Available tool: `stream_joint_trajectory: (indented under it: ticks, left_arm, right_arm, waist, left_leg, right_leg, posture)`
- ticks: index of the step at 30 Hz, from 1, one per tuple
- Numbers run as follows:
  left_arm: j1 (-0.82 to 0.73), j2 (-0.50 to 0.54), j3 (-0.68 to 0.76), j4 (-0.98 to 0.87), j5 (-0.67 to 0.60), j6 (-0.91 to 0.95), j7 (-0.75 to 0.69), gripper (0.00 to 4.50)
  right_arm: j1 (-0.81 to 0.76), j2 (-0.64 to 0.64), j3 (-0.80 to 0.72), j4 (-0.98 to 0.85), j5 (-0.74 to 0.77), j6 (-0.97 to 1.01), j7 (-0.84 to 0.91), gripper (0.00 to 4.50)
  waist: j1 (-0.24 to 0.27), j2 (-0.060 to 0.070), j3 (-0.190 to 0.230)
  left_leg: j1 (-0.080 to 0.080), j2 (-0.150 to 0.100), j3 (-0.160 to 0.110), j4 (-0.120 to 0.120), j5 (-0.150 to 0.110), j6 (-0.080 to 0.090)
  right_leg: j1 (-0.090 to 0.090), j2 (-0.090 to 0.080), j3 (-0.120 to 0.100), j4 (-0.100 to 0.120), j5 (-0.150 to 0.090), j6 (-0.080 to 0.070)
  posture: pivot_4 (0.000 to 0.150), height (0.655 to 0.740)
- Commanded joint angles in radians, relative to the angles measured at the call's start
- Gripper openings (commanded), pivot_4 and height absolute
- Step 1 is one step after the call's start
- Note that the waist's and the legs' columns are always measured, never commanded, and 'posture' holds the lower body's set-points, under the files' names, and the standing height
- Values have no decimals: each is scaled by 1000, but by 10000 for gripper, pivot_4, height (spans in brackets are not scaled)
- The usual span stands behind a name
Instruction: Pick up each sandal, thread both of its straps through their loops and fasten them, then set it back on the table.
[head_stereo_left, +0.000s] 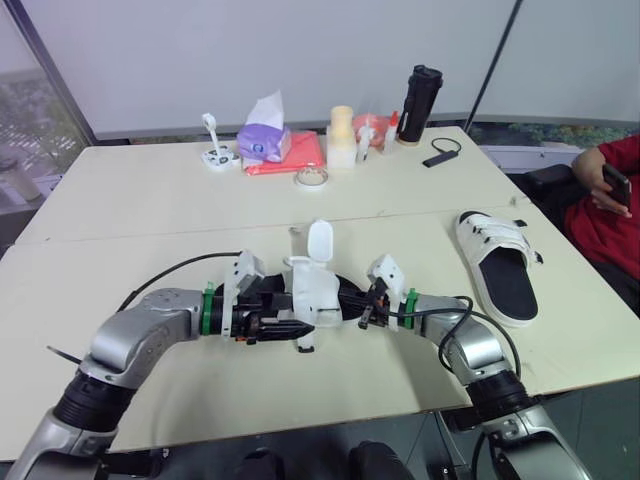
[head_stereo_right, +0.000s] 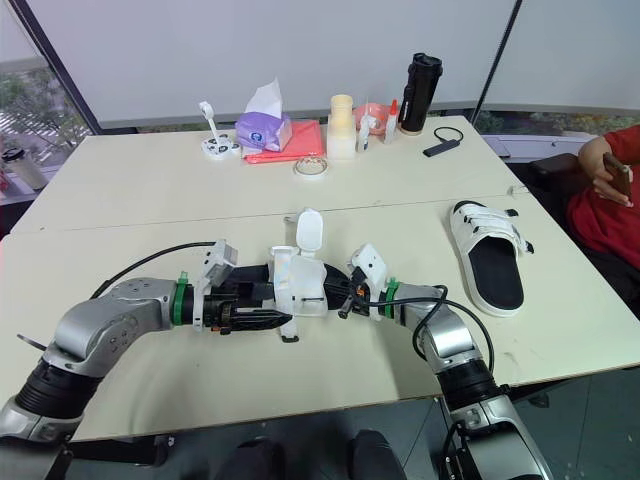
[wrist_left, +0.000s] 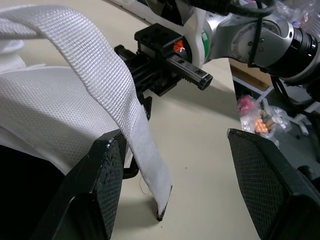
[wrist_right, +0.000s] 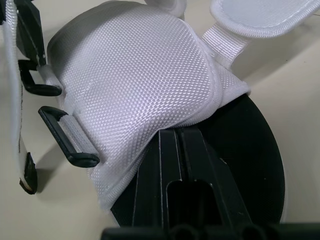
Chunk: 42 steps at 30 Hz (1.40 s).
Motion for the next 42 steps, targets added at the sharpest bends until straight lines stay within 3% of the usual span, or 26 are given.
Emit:
stream_joint_trajectory:
  ticks: [1,15,18,21,23,27,32,35,42]
  left_arm:
    - [4,-6,-17,10,44,-28,-29,32709]
    - [21,-41,-4,9,71,-46,-72,32709]
    - [21,-48,-6,13,85,-61,-66,25824]
    - [17,-55,-6,17,102,-75,-61,12187]
    - [8,-60,-1,25,115,-85,-55,736]
    - [-26,-69,29,35,86,-39,-48,736]
    - [-142,-62,165,55,-205,316,-38,736]
    - [-214,-69,231,123,-291,438,-9,736]
    - [-280,-60,215,240,-214,395,-8,736]
  right_arm:
    - [14,11,9,17,-27,24,-30,0]
    - [12,11,9,22,-27,25,-37,0]
    - [11,14,10,27,-28,22,-39,0]
    - [8,18,10,29,-27,21,-40,0]
    - [8,18,9,32,-28,20,-40,0]
    - [8,18,7,38,-29,17,-42,0]
    - [7,19,7,40,-28,19,-40,0]
    - [5,19,12,46,-33,15,-39,0]
    - [-2,28,15,56,-33,13,-37,0]
  waist:
    - [0,0,0]
    - [2,0,0]
    - [1,0,0]
    - [1,0,0]
    - [1,0,0]
    - [1,0,0]
    - [0,0,0]
    - [-2,0,0]
    - [-3,0,0]
  left_leg:
    - [0,0,0,0,0,0]
    - [0,0,0,0,0,0]
    - [0,0,0,0,0,0]
    - [0,0,0,0,0,0]
    - [0,0,0,0,0,0]
    - [0,0,0,0,0,0]
    - [-1,0,-1,0,0,0]
    - [-1,0,-1,0,0,0]
    - [-1,0,-1,0,0,0]
  right_leg:
    - [0,0,0,0,0,0]
    - [0,-1,0,0,0,0]
    - [0,-1,0,-1,0,0]
    - [0,-1,0,-1,0,0]
    - [0,-1,0,-1,0,0]
    - [0,-1,0,-1,0,0]
    - [0,-1,-1,-1,0,0]
    - [-1,0,-1,-1,0,0]
    - [-1,0,-1,-1,0,0]
  posture:
    - [1500,7400]
    - [1500,7400]
    - [1500,7400]
    - [1500,7400]
    - [1500,7400]
    - [1500,7400]
    - [1500,7400]
    - [1500,7400]
    - [1500,7400]
